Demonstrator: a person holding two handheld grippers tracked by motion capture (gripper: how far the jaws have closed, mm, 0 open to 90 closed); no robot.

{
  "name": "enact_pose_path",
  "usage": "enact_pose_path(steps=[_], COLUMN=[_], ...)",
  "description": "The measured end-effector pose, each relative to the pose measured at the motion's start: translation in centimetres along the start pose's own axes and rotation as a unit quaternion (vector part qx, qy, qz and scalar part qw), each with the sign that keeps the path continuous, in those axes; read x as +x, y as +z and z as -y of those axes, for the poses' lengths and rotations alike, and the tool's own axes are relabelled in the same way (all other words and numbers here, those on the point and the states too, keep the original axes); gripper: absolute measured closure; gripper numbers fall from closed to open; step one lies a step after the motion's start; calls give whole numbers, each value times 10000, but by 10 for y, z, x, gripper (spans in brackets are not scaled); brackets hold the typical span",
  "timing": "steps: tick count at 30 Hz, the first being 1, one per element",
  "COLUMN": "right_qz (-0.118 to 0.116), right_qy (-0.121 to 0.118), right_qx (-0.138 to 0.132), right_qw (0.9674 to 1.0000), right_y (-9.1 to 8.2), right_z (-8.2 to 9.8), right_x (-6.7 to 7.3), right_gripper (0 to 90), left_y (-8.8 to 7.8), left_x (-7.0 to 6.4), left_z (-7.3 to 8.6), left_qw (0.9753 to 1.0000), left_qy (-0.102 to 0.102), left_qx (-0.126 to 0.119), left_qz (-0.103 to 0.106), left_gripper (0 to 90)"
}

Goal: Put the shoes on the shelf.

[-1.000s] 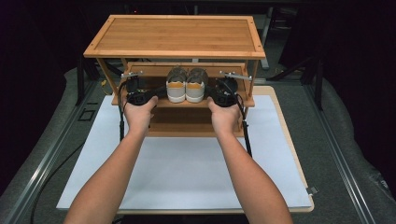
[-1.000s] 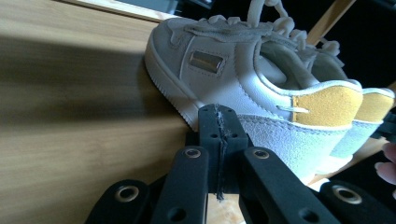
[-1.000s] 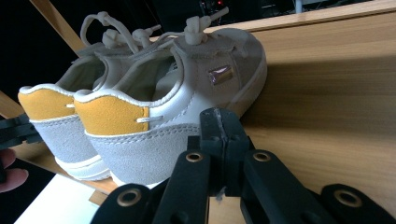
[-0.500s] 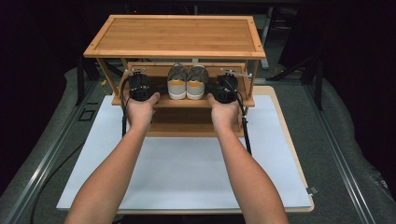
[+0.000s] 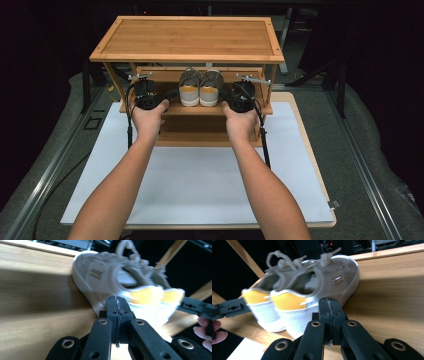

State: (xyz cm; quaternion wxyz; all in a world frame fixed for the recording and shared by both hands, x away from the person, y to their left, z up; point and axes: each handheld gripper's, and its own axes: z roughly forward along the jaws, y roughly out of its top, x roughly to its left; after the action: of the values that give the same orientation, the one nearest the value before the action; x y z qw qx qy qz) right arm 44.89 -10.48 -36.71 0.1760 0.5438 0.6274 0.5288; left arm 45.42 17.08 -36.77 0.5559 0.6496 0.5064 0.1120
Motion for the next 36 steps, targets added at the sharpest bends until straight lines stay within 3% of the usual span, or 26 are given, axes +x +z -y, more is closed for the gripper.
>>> enact_pose_path(steps=[1, 2, 3, 5, 11, 16, 18, 24, 30, 36], right_qz=[1, -52, -16, -14, -95, -49, -180, -377, -321, -206], right_qy=[-74, -107, -204, -235, -333, -769, -866, -722, -761, -728], right_qx=[96, -23, 127, -38, -12, 38, 73, 101, 268, 422], right_qw=[9999, 9999, 9997, 9997, 9994, 9970, 9961, 9966, 9962, 9962], right_y=[-5, -7, -13, -16, -31, -46, -53, -71, -86, -95], right_z=[0, 1, 2, 6, 17, 35, 44, 68, 101, 143], right_x=[2, 4, 6, 9, 12, 20, 20, 10, -3, -17], right_gripper=[900, 900, 900, 900, 900, 886, 885, 884, 866, 816], left_y=[-4, -8, -12, -19, -39, -51, -57, -72, -85, -92], left_x=[-1, -2, -3, -5, -10, -8, -7, -2, 7, 20], left_z=[1, 3, 5, 10, 28, 46, 54, 78, 104, 136], left_qw=[10000, 9999, 9999, 9997, 9987, 9981, 9979, 9968, 9965, 9963], left_qy=[37, 108, 113, 111, 209, 320, 362, 530, 556, 532], left_qx=[-20, -26, -56, -102, -135, -33, 36, 189, 315, 454], left_qz=[36, 46, 87, 180, 451, 535, 530, 569, 531, 497], left_gripper=[900, 900, 900, 900, 900, 898, 897, 892, 873, 772])
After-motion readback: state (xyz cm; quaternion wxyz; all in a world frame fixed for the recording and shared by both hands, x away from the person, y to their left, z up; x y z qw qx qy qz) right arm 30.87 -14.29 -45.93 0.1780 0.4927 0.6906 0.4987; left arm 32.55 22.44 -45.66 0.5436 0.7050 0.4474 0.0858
